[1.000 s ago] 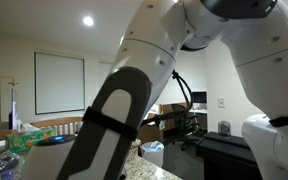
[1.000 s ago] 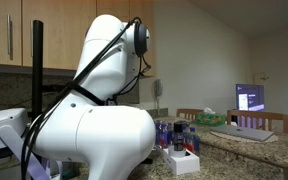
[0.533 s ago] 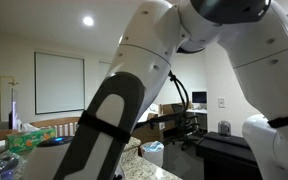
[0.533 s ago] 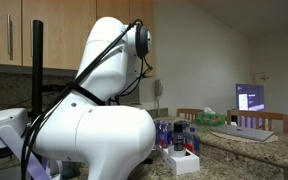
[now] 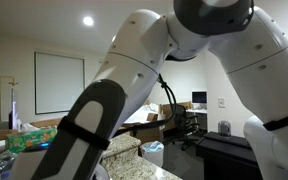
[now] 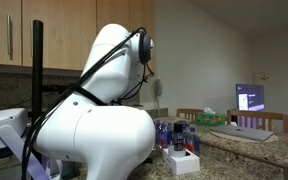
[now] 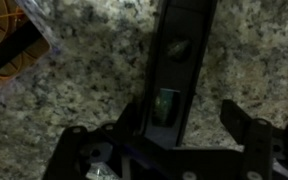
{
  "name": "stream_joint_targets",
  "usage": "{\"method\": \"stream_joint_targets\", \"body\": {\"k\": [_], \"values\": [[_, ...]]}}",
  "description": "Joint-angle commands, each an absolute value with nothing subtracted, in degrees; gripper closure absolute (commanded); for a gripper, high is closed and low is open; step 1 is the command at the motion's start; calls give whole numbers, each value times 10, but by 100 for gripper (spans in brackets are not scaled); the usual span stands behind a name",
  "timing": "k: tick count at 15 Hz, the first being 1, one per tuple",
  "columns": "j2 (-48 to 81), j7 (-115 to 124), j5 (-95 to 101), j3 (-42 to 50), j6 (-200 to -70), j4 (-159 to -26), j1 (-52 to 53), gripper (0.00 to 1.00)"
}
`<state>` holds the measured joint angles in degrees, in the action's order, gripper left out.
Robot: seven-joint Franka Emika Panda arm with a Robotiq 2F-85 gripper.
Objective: Put the black bottle on the white box, place the tape over the bottle, put the black object on top of the black bottle
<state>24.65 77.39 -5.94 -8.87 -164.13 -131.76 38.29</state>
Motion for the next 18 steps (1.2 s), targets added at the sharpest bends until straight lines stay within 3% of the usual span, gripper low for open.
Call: {"method": "stream_joint_targets", "body": {"k": [1, 7, 18], "values": [[261, 747, -92, -127, -1588, -1295, 345, 40], [262, 738, -95, -154, -1512, -1266, 314, 81], [171, 806, -2, -122, -1456, -1290, 358, 82]]}}
